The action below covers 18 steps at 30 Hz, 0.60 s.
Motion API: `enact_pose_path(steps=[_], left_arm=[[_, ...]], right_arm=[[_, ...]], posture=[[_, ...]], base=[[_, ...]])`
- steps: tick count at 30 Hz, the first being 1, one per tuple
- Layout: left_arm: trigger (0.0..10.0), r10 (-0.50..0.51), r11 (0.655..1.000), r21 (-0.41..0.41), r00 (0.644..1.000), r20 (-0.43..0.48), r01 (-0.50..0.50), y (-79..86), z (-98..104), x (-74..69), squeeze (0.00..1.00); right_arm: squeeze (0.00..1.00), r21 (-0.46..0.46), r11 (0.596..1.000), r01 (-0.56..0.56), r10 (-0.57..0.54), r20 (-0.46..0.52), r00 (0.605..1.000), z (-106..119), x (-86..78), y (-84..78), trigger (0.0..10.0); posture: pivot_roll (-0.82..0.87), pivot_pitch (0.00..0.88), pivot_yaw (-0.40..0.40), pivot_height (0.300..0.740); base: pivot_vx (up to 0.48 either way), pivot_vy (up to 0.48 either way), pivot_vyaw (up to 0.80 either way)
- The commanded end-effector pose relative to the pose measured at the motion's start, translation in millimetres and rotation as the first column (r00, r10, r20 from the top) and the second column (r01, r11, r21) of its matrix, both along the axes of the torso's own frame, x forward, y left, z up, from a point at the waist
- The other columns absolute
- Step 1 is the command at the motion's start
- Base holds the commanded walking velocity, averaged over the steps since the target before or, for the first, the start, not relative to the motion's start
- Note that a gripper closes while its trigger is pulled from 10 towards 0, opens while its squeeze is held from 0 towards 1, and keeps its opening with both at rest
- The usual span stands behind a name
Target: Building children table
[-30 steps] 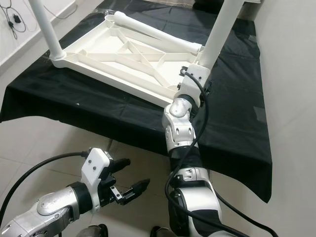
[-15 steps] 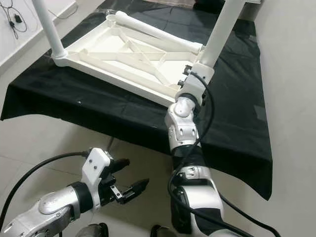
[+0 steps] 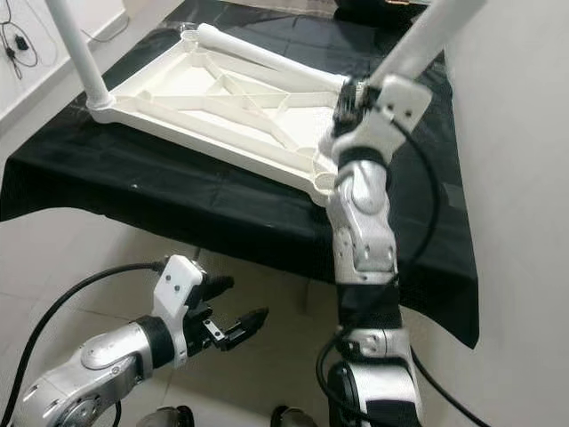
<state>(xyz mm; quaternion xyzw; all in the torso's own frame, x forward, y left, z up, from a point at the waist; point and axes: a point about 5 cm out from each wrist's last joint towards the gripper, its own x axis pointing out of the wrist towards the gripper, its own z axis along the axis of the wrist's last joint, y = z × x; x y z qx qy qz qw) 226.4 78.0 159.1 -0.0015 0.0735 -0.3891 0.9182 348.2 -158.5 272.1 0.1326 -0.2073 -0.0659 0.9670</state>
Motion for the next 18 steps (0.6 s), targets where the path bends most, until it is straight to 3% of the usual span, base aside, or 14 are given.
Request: enact_pose_path(steps=[1,4,5,6,8,11,12,14,18], left_arm=[[10.0,0.009,0.999,0.045,1.0,0.021,-0.01,-1.2,-2.8,2.9,0.0],[10.0,0.056,0.993,0.098,0.994,0.091,-0.065,2.3,3.4,18.1,0.0],[10.0,0.071,0.989,0.123,0.988,0.135,-0.087,4.7,7.3,27.1,1.0],[10.0,0.071,0.989,0.123,0.988,0.135,-0.087,4.7,7.3,27.1,1.0],[10.0,0.068,0.981,0.163,0.977,0.204,-0.103,6.1,13.2,37.6,1.0],[10.0,0.057,0.98,0.172,0.973,0.224,-0.097,4.4,16.1,41.6,1.0],[10.0,0.039,0.979,0.186,0.97,0.241,-0.085,1.2,18.2,45.6,0.0],[10.0,0.022,0.979,0.19,0.965,0.26,-0.073,-3.8,21.0,52.1,0.0],[10.0,0.014,0.98,0.188,0.964,0.267,-0.066,-6.6,22.0,53.8,0.0]], right_arm=[[0.0,0.002,0.996,-0.088,0.087,0.02,0.996,1.8,-6.3,10.0,0.0],[0.0,0.005,0.973,-0.232,0.232,0.002,0.973,-7.9,-15.5,22.3,0.0],[0.0,-0.004,0.947,-0.322,0.322,-0.01,0.947,-12.7,-22.2,31.0,0.0],[0.0,-0.004,0.947,-0.322,0.322,-0.01,0.947,-12.7,-22.2,31.0,0.0],[0.0,-0.015,0.895,-0.445,0.444,-0.028,0.895,-18.3,-32.3,44.1,0.0],[0.0,-0.021,0.872,-0.489,0.488,-0.04,0.872,-20.8,-36.8,49.5,0.0],[0.0,-0.028,0.846,-0.532,0.53,-0.051,0.846,-23.4,-42.0,54.9,0.0],[0.0,-0.033,0.796,-0.605,0.602,-0.067,0.796,-27.3,-51.5,63.6,0.0],[0.0,-0.031,0.783,-0.622,0.618,-0.073,0.782,-28.8,-54.6,65.6,0.0]], posture=[[0.16,0.161,-0.063,0.74],[0.16,0.154,-0.06,0.74],[0.16,0.15,-0.063,0.74],[0.16,0.15,-0.063,0.74],[0.15,0.148,-0.061,0.74],[0.15,0.145,-0.059,0.74],[0.15,0.145,-0.059,0.74],[0.15,0.141,-0.056,0.74],[0.14,0.138,-0.055,0.74]], base=[[0.0,0.0,0.0],[0.0,0.0,0.0],[0.0,0.0,0.0],[0.0,0.0,0.0],[0.0,0.0,0.0],[0.0,0.0,0.0],[0.0,0.0,0.0],[0.0,0.0,0.0],[0.0,0.0,0.0]])
